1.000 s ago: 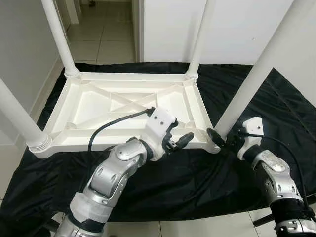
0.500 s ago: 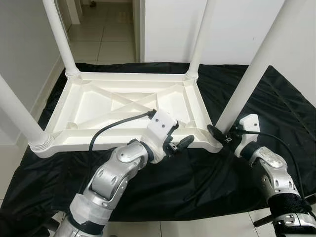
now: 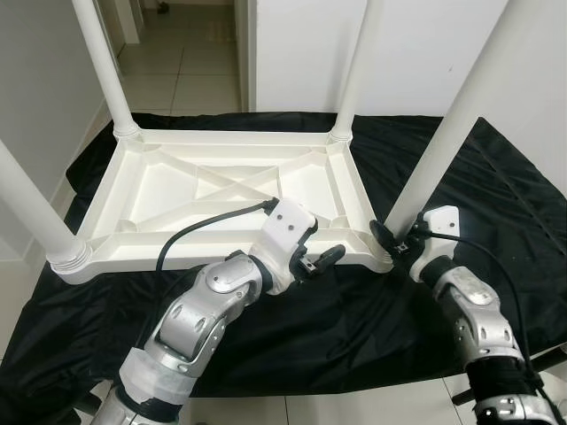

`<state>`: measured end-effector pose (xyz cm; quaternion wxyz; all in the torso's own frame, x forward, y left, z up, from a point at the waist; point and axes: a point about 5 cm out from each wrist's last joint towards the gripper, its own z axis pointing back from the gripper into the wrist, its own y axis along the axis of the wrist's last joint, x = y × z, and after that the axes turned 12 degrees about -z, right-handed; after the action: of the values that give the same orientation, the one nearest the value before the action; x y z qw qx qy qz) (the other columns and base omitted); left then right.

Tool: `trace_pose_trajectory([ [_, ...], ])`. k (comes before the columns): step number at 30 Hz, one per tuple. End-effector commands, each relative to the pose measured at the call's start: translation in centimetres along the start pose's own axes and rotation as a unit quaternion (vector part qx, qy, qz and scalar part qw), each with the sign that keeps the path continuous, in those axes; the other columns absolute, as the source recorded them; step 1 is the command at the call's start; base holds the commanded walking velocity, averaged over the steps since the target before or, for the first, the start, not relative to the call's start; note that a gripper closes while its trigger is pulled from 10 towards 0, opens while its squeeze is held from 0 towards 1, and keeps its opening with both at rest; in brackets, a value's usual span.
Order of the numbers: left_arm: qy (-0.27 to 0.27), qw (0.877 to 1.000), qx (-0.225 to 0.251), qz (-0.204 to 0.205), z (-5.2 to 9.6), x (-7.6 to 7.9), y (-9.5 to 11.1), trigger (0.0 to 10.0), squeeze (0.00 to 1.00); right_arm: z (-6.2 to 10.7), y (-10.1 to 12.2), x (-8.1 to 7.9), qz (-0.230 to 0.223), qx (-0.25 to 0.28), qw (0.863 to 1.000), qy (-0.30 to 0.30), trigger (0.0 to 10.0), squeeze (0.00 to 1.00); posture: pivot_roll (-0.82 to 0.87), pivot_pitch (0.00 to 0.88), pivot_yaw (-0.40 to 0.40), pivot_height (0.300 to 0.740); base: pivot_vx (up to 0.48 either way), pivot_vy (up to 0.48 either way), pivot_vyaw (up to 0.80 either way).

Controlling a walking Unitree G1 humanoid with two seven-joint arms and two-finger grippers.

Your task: Building children table

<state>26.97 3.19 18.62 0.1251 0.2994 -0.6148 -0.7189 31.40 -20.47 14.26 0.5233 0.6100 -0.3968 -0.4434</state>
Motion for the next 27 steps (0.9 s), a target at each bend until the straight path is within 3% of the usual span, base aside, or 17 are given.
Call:
trace_pose_trajectory([
  [1, -0.034, 0.999, 0.001, 0.003, -0.1, 0.4, -0.1, 10.0, 0.00, 0.1, -0.2, -0.1, -0.007, -0.004, 0.999, -0.045, 10.0, 0.00, -0.07, 0.027, -0.027, 0.740, 0.000, 0.000, 0.00],
  [2, -0.034, 0.999, 0.001, 0.003, -0.1, 0.4, -0.1, 10.0, 0.00, 0.1, -0.2, -0.1, -0.007, -0.004, 0.999, -0.045, 10.0, 0.00, -0.07, 0.027, -0.027, 0.740, 0.000, 0.000, 0.00],
  [5, -0.031, 0.999, 0.002, 0.004, -0.2, 0.2, 0.0, 10.0, 0.00, 0.0, -0.5, -0.9, -0.043, 0.004, 0.989, -0.142, 10.0, 0.00, -0.07, 0.025, -0.025, 0.740, 0.000, 0.000, 0.00],
  [10, -0.027, 1.000, 0.003, 0.007, -0.2, 0.0, 0.0, 10.0, 0.00, 0.0, -0.9, -2.1, -0.047, 0.011, 0.976, -0.211, 10.0, 0.00, -0.07, 0.024, -0.022, 0.740, 0.000, 0.000, 0.00],
  [11, -0.026, 1.000, 0.004, 0.007, -0.2, 0.0, 0.0, 10.0, 0.00, 0.0, -0.9, -2.6, -0.051, 0.019, 0.966, -0.253, 10.0, 0.00, -0.07, 0.022, -0.022, 0.740, 0.000, 0.000, 0.00],
  [12, -0.026, 1.000, 0.004, 0.007, -0.2, 0.0, 0.0, 10.0, 0.00, 0.0, -0.9, -2.6, -0.051, 0.019, 0.966, -0.253, 10.0, 0.00, -0.07, 0.022, -0.022, 0.740, 0.000, 0.000, 0.00],
  [14, -0.024, 1.000, 0.004, 0.009, -0.2, -0.1, 0.0, 10.0, 0.00, 0.1, -1.1, -3.4, -0.061, 0.024, 0.948, -0.313, 10.0, 0.00, -0.07, 0.022, -0.022, 0.740, 0.000, 0.000, 0.00],
  [15, -0.024, 1.000, 0.004, 0.009, -0.2, -0.1, 0.0, 10.0, 0.00, 0.1, -1.1, -3.4, -0.061, 0.024, 0.948, -0.313, 10.0, 0.00, -0.07, 0.022, -0.022, 0.740, 0.000, 0.000, 0.00],
  [16, -0.021, 1.000, 0.005, 0.010, -0.2, -0.2, 0.0, 10.0, 0.00, -0.1, -1.2, -4.0, -0.065, 0.029, 0.939, -0.336, 10.0, 0.00, -0.07, 0.023, -0.027, 0.740, 0.000, 0.000, 0.00],
  [21, -0.013, 1.000, 0.006, 0.016, -0.2, -0.3, 0.1, 10.0, 0.00, -0.7, -0.8, -5.8, -0.075, 0.034, 0.942, -0.327, 10.0, 0.00, -0.06, 0.028, -0.029, 0.740, 0.000, 0.000, 0.00],
  [24, -0.013, 1.000, 0.006, 0.017, -0.2, -0.3, 0.1, 10.0, 0.00, -0.6, -0.4, -5.9, -0.077, 0.042, 0.948, -0.305, 10.0, 0.00, -0.06, 0.029, -0.032, 0.740, 0.000, 0.000, 0.00],
  [25, -0.013, 1.000, 0.005, 0.016, -0.2, -0.3, 0.1, 10.0, 0.00, -0.6, -0.3, -6.0, -0.092, 0.047, 0.952, -0.288, 10.0, 0.66, -0.06, 0.030, -0.035, 0.740, 0.000, 0.000, 0.00],
  [26, -0.013, 1.000, 0.005, 0.016, -0.2, -0.3, 0.1, 10.0, 0.00, -0.6, -0.3, -6.0, -0.092, 0.047, 0.952, -0.288, 10.0, 0.66, -0.06, 0.030, -0.035, 0.740, 0.000, 0.000, 0.00],
  [27, -0.012, 1.000, 0.006, 0.016, -0.2, -0.3, 0.1, 10.0, 0.00, -0.6, -0.1, -6.1, -0.091, 0.053, 0.954, -0.280, 10.0, 1.00, -0.06, 0.030, -0.035, 0.740, 0.000, 0.000, 0.00],
])
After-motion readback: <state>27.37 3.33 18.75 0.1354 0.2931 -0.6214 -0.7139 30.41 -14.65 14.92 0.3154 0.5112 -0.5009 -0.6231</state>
